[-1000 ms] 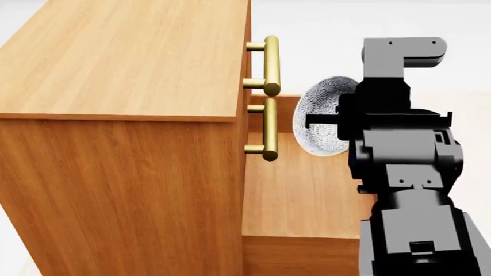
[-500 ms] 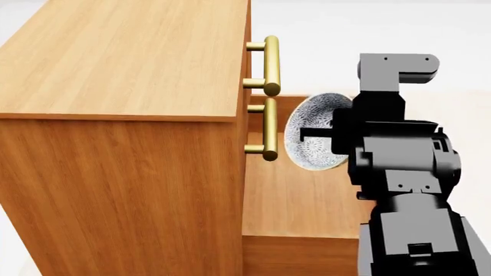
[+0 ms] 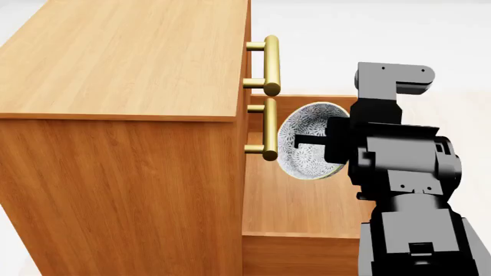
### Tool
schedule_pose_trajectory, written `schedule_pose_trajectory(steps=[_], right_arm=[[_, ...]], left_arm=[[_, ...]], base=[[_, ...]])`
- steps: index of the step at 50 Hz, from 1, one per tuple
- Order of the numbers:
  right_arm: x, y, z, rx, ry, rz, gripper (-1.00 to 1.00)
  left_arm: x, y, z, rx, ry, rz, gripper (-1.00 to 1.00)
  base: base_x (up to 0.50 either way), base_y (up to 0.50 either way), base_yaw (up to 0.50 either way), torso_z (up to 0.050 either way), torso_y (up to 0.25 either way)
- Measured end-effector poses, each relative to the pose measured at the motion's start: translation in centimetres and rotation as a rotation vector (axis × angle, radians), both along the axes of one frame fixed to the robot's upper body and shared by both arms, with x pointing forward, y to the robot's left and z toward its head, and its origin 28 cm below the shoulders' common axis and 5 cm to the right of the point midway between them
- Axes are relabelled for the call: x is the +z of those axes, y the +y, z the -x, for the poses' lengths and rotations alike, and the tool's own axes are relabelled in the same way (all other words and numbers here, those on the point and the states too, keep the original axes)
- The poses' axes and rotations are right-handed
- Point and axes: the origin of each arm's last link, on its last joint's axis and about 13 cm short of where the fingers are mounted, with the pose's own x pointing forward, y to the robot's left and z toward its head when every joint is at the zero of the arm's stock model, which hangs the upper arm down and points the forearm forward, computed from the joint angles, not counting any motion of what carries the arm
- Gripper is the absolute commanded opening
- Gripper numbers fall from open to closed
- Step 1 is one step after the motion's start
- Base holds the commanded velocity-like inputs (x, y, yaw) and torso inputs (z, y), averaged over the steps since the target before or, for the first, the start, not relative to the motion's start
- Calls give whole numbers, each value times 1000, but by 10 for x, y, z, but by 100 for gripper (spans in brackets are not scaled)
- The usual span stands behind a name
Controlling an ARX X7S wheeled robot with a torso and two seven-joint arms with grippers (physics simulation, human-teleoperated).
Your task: Put the bowl in the bottom drawer of the cabinet and close it.
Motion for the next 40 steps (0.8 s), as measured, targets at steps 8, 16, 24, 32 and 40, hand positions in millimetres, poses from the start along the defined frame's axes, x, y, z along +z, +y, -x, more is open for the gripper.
schedule_pose_trajectory(steps=[8,16,24,32,40], right_arm=[[-2,0,1,2,16,-16,-100],[-4,0,2,5,29,-25,-100],[-5,0,3,11,41,-36,-100],[-6,-1,4,16,59,-56,-100],[-9,-2,5,26,82,-68,-100]], left_arm=[[0,0,0,0,0,0,100],[0,0,0,0,0,-1,100],[1,0,0,0,1,-1,100],[0,0,0,0,0,-2,100],[1,0,0,0,0,-2,100]], base=[[0,0,0,0,0],[0,0,0,0,0],[0,0,0,0,0],[0,0,0,0,1],[0,0,0,0,0]])
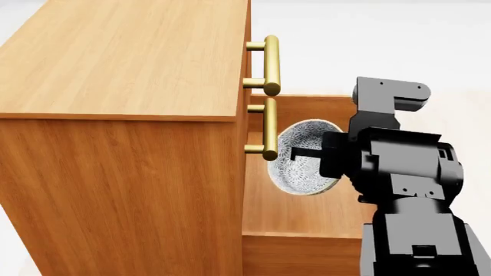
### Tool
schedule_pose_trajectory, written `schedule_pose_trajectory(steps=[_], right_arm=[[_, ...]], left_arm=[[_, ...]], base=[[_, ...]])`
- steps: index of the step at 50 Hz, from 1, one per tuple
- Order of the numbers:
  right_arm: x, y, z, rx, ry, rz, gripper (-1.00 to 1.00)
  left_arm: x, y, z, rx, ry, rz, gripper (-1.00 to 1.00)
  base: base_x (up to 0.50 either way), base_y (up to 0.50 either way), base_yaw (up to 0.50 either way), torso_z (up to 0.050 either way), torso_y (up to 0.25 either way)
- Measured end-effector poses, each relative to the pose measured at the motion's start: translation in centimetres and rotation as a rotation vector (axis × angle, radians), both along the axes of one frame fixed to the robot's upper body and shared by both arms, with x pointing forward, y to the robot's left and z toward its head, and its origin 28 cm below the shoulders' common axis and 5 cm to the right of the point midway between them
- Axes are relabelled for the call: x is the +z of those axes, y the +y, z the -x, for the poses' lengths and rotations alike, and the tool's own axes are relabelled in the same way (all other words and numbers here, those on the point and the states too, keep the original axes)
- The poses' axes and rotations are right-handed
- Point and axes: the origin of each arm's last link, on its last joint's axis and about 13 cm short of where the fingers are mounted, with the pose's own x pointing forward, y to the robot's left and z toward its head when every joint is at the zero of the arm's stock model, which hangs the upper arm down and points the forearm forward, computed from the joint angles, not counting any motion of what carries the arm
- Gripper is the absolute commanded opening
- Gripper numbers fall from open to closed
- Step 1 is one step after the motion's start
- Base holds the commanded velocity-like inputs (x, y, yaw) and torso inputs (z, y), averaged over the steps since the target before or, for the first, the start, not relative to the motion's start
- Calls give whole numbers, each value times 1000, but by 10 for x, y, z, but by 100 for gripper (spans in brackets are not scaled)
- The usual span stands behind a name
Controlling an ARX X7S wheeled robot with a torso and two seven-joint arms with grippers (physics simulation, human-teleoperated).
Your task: Put the bowl in the bottom drawer of the cabinet and close it.
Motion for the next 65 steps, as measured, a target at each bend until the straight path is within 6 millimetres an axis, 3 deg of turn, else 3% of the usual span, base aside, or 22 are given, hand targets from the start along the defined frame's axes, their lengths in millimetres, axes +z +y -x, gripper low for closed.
schedule_pose_trajectory(steps=[62,63,65], right_arm=[[-24,2,9,36,108,-24,-100],[-25,2,9,36,108,-22,100],[-25,2,9,35,106,-21,100]], left_arm=[[-1,0,0,0,-1,-1,100],[-1,0,0,0,-1,-1,100],[-1,0,0,0,-1,-1,100]], base=[[0,0,0,0,0],[0,0,0,0,0],[0,0,0,0,0]])
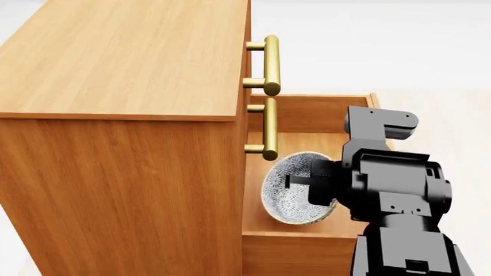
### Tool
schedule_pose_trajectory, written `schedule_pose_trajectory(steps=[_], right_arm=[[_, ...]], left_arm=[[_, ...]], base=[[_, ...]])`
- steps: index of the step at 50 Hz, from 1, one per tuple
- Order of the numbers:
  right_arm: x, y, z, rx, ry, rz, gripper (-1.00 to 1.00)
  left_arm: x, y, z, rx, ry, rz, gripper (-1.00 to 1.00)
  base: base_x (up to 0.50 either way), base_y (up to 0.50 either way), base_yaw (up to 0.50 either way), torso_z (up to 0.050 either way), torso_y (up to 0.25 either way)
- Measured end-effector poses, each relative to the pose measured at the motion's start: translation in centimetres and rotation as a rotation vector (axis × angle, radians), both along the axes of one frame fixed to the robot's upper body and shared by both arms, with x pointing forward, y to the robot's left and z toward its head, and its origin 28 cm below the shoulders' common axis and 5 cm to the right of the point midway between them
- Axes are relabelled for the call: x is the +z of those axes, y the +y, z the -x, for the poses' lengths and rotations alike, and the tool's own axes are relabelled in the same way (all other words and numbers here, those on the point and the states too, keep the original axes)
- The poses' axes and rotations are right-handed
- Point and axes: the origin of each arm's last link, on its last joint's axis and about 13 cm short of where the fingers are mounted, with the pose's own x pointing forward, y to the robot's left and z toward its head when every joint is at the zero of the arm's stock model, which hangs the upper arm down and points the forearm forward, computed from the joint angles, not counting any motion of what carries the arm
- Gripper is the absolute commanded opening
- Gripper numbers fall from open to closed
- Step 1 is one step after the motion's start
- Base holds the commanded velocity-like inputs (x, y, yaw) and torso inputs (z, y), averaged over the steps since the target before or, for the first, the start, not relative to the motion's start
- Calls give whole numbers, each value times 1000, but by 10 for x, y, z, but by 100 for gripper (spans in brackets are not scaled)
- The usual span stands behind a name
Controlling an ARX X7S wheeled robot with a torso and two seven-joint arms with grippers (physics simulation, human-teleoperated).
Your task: Put the bowl in the bottom drawer of the cabinet and close it.
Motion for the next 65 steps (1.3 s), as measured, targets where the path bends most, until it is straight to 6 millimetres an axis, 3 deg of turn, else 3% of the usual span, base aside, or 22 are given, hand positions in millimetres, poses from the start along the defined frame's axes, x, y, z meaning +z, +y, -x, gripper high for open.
schedule_pose_trajectory(steps=[24,47,65], right_arm=[[2,-3,-6,30,-103,99,100],[47,-20,1,25,-271,184,100],[69,-52,28,-89,-415,266,100]], left_arm=[[1,0,0,0,-1,0,100],[1,0,0,2,0,-2,100],[0,0,0,3,-1,-3,100]], base=[[0,0,0,0,0],[0,0,0,0,0],[0,0,0,0,0]])
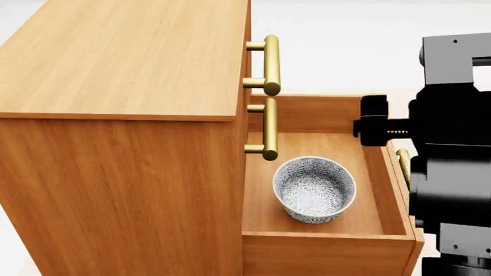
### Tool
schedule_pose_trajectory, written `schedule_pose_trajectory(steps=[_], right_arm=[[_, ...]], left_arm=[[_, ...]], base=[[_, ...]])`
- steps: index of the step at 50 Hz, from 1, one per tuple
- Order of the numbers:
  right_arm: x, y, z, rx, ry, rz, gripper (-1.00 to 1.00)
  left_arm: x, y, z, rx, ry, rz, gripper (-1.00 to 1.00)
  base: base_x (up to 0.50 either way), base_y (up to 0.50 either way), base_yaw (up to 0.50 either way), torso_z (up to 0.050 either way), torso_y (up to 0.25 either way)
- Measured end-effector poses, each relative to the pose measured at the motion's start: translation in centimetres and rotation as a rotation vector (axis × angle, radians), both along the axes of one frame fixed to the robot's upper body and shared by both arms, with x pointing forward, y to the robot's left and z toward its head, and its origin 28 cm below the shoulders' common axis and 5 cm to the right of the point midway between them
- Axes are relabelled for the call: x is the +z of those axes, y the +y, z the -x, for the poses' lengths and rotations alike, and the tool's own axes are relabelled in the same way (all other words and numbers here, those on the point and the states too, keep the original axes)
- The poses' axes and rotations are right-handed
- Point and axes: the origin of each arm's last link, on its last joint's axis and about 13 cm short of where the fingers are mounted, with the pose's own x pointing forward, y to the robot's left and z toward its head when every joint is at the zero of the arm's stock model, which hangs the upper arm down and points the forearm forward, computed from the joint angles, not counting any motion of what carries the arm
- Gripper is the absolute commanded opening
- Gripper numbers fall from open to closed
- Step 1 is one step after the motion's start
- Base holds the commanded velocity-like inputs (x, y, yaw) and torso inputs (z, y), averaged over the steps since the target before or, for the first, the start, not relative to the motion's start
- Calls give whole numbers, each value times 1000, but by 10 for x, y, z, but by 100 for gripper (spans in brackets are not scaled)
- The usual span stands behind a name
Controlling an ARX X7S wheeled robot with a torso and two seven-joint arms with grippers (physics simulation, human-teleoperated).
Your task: Put the bowl in the bottom drawer of the cabinet and close it.
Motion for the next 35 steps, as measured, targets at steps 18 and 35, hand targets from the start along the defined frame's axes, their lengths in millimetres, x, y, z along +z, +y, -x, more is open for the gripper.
schedule_pose_trajectory(steps=[18,35], right_arm=[[-6,-32,41,-131,-105,18,100],[-26,-52,77,-229,-152,30,100]], left_arm=[[0,0,0,1,-1,-4,100],[0,0,1,2,-2,-7,100]], base=[[0,0,0,0,0],[0,0,0,0,0]])
